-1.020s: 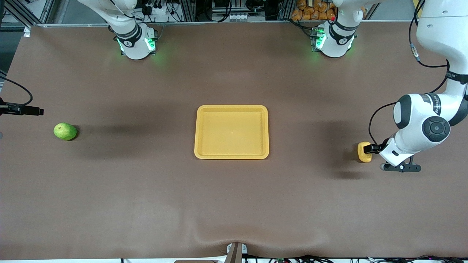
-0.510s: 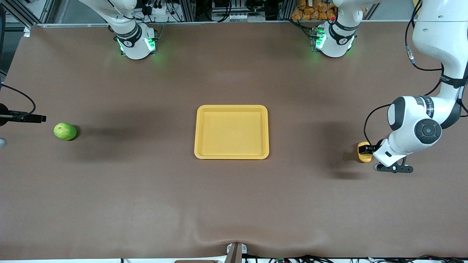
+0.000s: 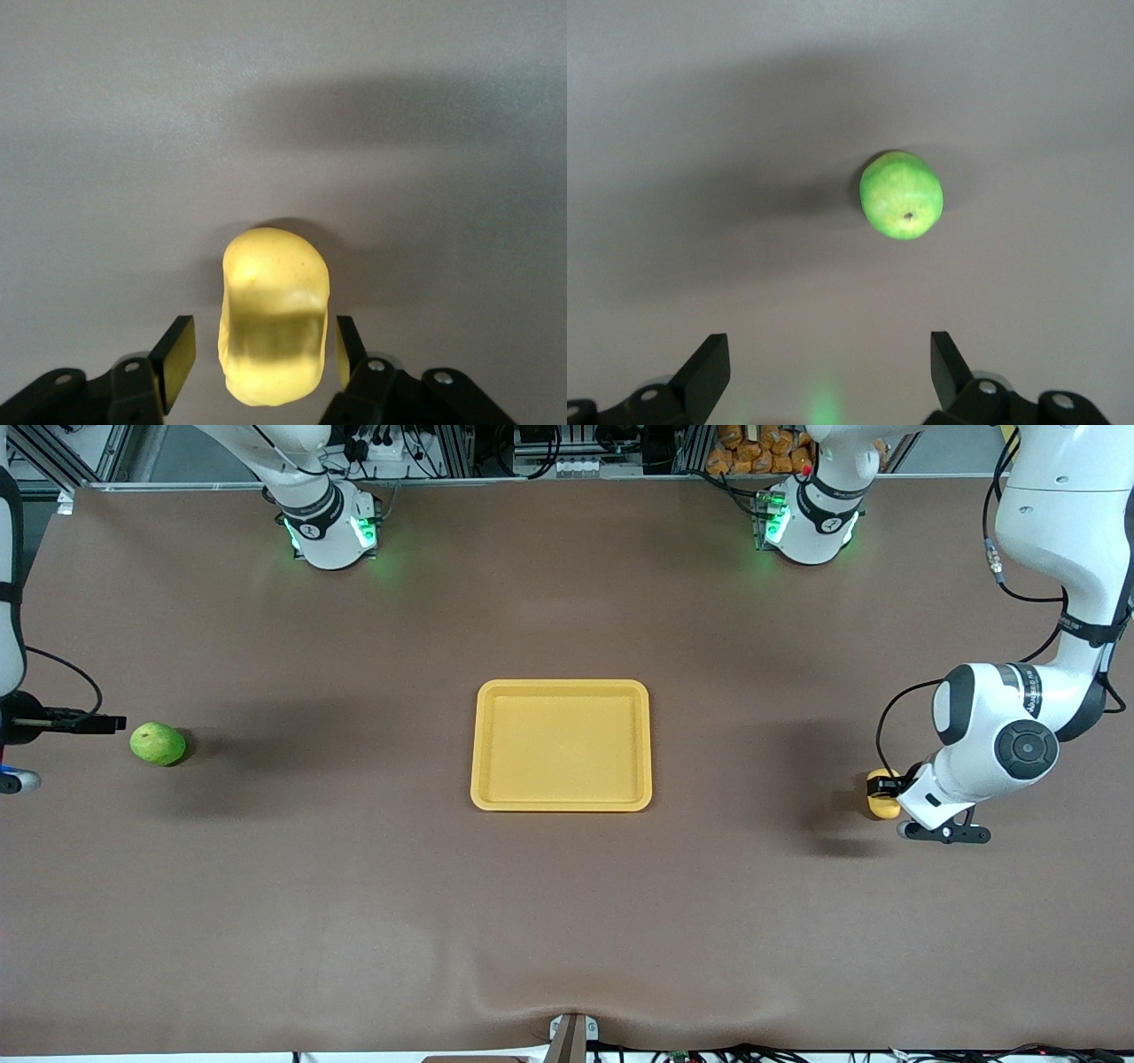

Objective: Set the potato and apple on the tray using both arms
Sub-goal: 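Close the left gripper on the potato while the right gripper grasps the apple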

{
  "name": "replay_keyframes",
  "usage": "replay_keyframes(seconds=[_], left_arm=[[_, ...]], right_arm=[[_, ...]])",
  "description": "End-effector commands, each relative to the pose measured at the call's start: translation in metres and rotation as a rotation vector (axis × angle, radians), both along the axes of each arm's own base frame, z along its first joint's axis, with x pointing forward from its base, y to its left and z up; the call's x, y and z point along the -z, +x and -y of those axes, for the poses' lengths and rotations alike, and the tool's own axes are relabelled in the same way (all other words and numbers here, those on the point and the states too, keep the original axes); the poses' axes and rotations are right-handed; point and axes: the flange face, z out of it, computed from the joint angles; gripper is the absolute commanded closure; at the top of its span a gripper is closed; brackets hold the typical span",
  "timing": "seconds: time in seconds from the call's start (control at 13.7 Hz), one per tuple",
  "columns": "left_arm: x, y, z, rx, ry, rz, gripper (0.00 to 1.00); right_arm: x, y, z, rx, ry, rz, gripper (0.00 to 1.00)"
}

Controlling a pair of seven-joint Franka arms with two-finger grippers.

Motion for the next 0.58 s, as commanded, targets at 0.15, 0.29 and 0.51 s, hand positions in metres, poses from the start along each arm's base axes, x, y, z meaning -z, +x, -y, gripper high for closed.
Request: replay_keyframes(seconds=[0.15, 0.29, 0.51], left_arm=[[0.004, -0.005, 0.002, 0.015, 0.003, 0.007, 0.34], [0.008, -0.006, 0.003, 0.017, 0.002, 0.002, 0.38], [0.009, -0.006, 0.002, 0.015, 0.001, 0.002, 0.47]], right_arm=[[0.044, -0.01, 0.034, -0.028, 0.034, 0.018, 0.0], [0.064, -0.011, 0.044, -0.022, 0.039, 0.013, 0.0], [0.087, -0.011, 0.054, -0.012, 0.035, 0.021, 0.0]])
